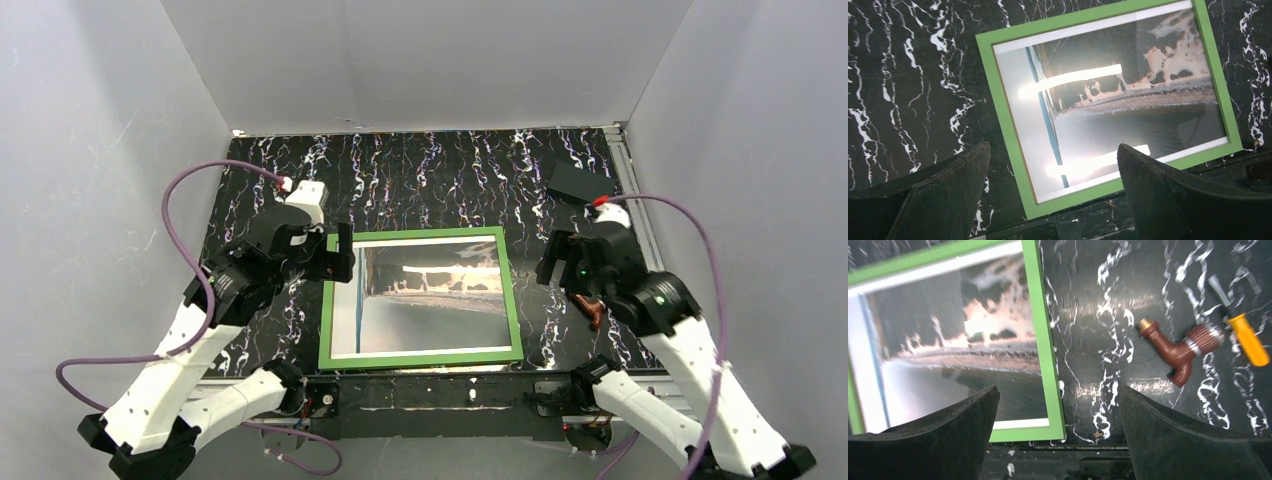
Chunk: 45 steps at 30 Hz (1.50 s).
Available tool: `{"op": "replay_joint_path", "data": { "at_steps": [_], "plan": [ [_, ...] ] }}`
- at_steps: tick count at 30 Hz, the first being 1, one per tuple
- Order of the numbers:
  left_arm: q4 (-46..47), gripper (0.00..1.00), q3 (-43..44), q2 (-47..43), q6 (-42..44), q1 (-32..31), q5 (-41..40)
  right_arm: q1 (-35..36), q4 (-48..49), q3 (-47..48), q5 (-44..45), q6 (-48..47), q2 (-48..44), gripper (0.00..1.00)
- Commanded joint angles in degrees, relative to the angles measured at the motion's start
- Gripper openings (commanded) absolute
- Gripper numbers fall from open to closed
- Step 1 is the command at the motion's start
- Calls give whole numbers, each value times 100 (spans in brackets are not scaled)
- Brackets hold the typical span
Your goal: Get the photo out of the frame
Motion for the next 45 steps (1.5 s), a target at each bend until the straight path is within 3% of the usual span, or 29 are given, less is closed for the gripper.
{"op": "replay_joint_path", "data": {
  "at_steps": [1,10,17,27,38,45],
  "plan": [
    [-308,100,-8,178,-96,-9,365,-43,515,-501,-774,-14,674,94],
    [-484,100,-405,409,-694,-5,1290,-707,1752,-1434,-2246,-219,1427,84],
    [-157,100,-1007,637,-1418,0,2147,-757,2541,-1918,-3314,-321,2170,80],
    [786,100,-1607,1087,-2342,-11,3255,-759,2811,-2120,-2751,-313,2905,74],
    [932,100,-1702,1218,-2610,-14,3406,-750,3390,-2351,-2794,-264,3403,55],
    [1038,100,-1842,1217,-2921,-14,3491,-693,3669,-2378,-3015,-165,3560,27]
  ]
}}
